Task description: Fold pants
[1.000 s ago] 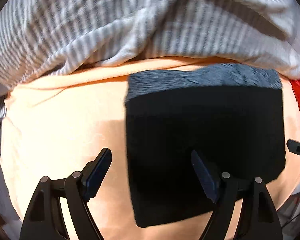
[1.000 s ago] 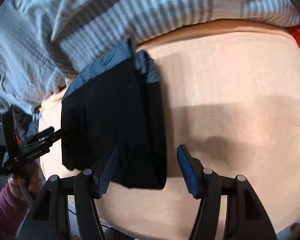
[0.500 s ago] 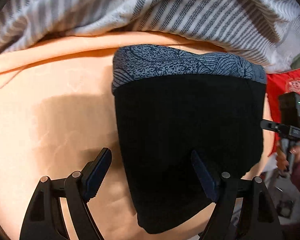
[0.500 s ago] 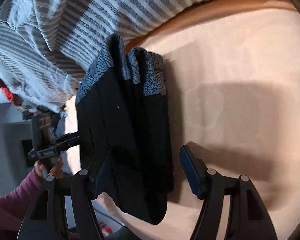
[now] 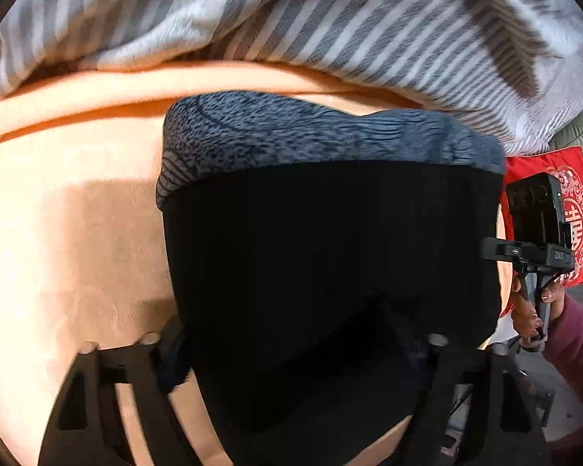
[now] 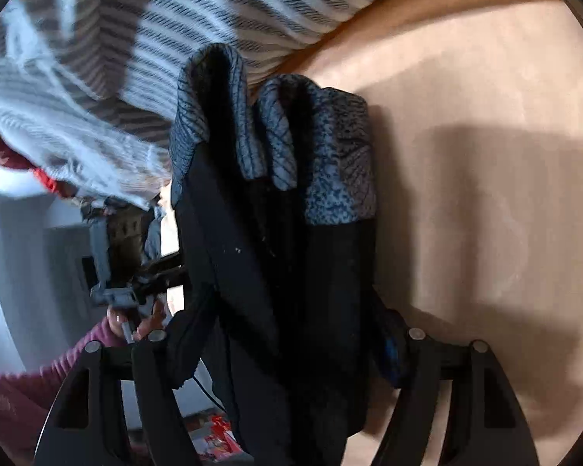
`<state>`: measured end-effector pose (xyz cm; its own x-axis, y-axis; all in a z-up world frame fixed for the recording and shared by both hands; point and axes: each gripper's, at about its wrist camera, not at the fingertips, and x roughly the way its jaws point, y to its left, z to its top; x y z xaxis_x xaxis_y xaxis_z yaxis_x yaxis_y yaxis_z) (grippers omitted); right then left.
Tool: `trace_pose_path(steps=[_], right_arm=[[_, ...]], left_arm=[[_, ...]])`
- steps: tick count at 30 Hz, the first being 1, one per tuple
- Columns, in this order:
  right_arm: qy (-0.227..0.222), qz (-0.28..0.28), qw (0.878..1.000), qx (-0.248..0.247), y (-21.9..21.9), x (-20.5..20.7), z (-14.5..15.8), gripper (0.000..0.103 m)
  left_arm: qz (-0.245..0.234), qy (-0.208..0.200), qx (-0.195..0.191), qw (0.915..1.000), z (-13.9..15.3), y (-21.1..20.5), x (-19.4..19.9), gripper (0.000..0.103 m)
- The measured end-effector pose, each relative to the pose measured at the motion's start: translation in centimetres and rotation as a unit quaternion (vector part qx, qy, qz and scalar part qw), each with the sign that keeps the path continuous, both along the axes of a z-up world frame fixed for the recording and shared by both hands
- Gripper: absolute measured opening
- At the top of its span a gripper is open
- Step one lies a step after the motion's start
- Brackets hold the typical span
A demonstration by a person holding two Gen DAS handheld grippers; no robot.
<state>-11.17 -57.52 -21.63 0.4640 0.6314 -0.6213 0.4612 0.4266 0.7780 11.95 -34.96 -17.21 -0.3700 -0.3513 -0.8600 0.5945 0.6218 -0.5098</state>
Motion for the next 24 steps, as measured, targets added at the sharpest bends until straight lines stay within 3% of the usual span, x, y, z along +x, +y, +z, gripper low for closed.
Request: trace_pose_path(steps=[2, 4, 7, 14, 19, 24], right_arm=[[-0.001, -0.010, 1.000, 0.004, 0.1, -0.5, 0.7, 0.050], [-0.013, -0.019, 1.000, 0.014, 0.3, -1.0, 1.6, 0.048], [-0.025, -0.029, 0.999, 0.021, 0.8, -1.9, 3.1, 0.047], [-0.030, -0.038, 0.998, 0.030, 3.7, -5.3, 6.4, 0.046], [-0.016, -0.034, 0.999, 0.023, 5.4, -8.2, 7.3, 0.047], [0.018, -0.019, 1.000, -0.001, 6.2, -10.2, 5.1, 0.047]], left_arm=[[-0.003, -0.023, 0.003, 0.9997, 1.1, -0.2, -0.8, 0.069], [-0.006, -0.038, 0.003, 0.9993, 2.1, -0.2, -1.4, 0.064], [-0.012, -0.052, -0.012, 0.9985, 4.5, 0.0, -2.6, 0.061], [-0.015, -0.052, -0.006, 0.9985, 8.0, 0.7, -6.5, 0.061], [-0.006, -0.041, 0.003, 0.9991, 7.4, 1.4, -10.9, 0.061], [-0.003, -0.033, 0.039, 0.9987, 4.4, 1.5, -14.0, 0.062]])
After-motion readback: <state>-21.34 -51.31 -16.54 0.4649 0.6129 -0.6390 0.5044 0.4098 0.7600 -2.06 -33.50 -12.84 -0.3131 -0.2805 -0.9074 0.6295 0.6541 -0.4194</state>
